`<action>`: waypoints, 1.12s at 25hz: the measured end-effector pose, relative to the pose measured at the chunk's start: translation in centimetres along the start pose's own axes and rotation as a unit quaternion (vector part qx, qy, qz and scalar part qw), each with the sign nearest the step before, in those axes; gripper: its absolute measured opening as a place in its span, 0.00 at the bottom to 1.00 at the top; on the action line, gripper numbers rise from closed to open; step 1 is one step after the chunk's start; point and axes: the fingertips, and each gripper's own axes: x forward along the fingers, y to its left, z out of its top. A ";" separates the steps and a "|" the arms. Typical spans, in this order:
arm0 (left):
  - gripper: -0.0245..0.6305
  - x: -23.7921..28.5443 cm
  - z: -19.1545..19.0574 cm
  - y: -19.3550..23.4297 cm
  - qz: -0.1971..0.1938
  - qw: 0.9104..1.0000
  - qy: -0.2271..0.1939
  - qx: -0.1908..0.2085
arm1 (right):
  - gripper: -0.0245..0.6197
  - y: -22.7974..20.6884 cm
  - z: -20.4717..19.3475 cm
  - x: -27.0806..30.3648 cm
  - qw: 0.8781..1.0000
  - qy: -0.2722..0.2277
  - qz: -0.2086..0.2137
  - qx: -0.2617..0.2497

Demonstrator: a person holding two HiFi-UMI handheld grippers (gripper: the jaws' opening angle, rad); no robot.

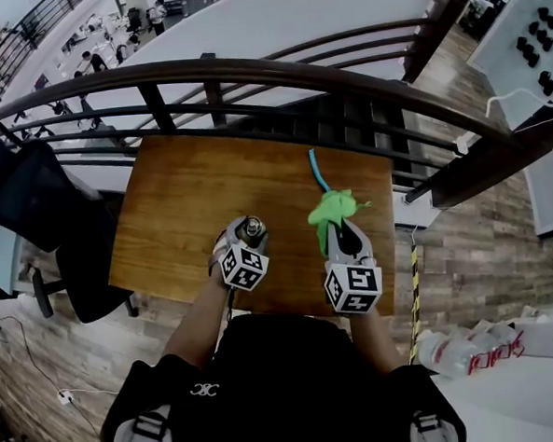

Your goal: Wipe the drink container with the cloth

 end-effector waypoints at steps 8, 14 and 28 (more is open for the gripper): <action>0.49 1.2 -0.4 0.5 0.007 1.000 0.015 -0.002 | 0.11 -0.7 0.2 -0.1 1.000 0.001 -0.005 0.002; 0.49 1.3 -0.4 0.2 0.002 1.000 0.007 0.000 | 0.11 -0.7 -0.1 0.3 1.000 0.005 0.001 0.005; 0.49 -2.4 -3.3 -0.4 0.019 1.000 -0.002 -0.013 | 0.11 5.5 -2.4 2.6 0.991 0.047 0.121 -0.017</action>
